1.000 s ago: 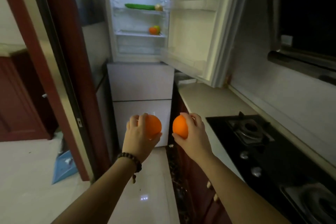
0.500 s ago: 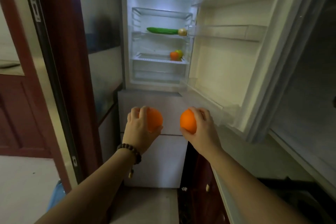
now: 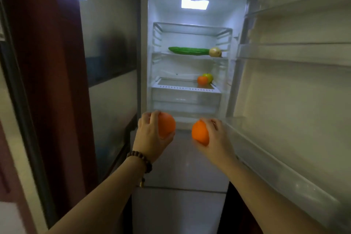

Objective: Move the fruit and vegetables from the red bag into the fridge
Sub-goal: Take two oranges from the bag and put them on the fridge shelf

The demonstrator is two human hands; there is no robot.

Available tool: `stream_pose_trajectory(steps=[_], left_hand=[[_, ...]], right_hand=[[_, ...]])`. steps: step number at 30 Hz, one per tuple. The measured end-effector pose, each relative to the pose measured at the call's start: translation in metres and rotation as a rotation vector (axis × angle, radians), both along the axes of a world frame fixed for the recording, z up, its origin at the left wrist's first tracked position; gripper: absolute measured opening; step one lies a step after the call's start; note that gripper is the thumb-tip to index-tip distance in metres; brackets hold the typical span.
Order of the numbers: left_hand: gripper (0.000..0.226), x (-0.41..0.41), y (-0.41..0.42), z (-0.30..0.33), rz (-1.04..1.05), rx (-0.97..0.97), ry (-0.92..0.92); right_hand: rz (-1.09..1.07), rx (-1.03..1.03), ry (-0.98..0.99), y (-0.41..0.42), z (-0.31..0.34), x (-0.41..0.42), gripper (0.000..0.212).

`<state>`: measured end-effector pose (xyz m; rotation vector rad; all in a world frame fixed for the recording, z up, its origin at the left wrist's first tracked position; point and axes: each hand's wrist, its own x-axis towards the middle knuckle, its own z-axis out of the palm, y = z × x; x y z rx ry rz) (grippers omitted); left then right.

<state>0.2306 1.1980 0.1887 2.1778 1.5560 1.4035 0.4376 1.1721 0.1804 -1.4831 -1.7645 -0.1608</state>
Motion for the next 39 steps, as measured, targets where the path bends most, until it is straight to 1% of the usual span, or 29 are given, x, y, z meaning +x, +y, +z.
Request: stream_pose_trajectory(steps=[4, 8, 12, 19, 22, 24, 26, 28, 30, 32, 33, 36, 39], left_hand=[[0.079, -0.009, 0.082, 0.021, -0.052, 0.005, -0.019], [0.075, 0.001, 0.15, 0.039, -0.087, 0.017, -0.019], [0.076, 0.016, 0.213, 0.044, -0.158, 0.109, 0.011], [0.07, 0.045, 0.323, 0.058, -0.177, 0.23, 0.032], [0.066, 0.058, 0.371, 0.07, -0.186, 0.27, 0.047], [0.069, 0.067, 0.404, 0.08, -0.179, 0.278, 0.07], [0.074, 0.079, 0.436, 0.089, -0.185, 0.253, 0.073], [0.077, 0.092, 0.466, 0.097, -0.176, 0.194, 0.079], [0.078, 0.106, 0.496, 0.1, -0.154, 0.173, 0.114], [0.078, 0.119, 0.526, 0.098, -0.184, 0.154, 0.136], [0.078, 0.124, 0.539, 0.098, -0.201, 0.111, 0.137], [0.08, 0.137, 0.578, 0.098, -0.189, -0.059, 0.12], [0.083, 0.149, 0.614, 0.096, -0.194, -0.108, 0.165]], right_hand=[[-0.043, 0.05, 0.012, 0.08, 0.026, -0.01, 0.071], [-0.054, 0.041, 0.032, 0.14, 0.04, -0.008, 0.073], [-0.068, 0.039, 0.086, 0.201, 0.053, 0.002, 0.078], [-0.066, 0.07, 0.091, 0.311, 0.076, 0.034, 0.071], [-0.102, 0.133, 0.129, 0.365, 0.086, 0.053, 0.069], [-0.144, 0.138, 0.109, 0.401, 0.094, 0.066, 0.069], [-0.17, 0.099, 0.084, 0.434, 0.101, 0.079, 0.069], [-0.143, 0.069, 0.097, 0.464, 0.107, 0.09, 0.067], [-0.088, 0.09, 0.119, 0.49, 0.108, 0.099, 0.067], [-0.052, 0.108, 0.146, 0.513, 0.108, 0.106, 0.065], [-0.058, 0.096, 0.142, 0.523, 0.109, 0.11, 0.065], [-0.109, 0.015, 0.036, 0.554, 0.114, 0.118, 0.064], [-0.127, -0.045, 0.002, 0.582, 0.115, 0.126, 0.063]])
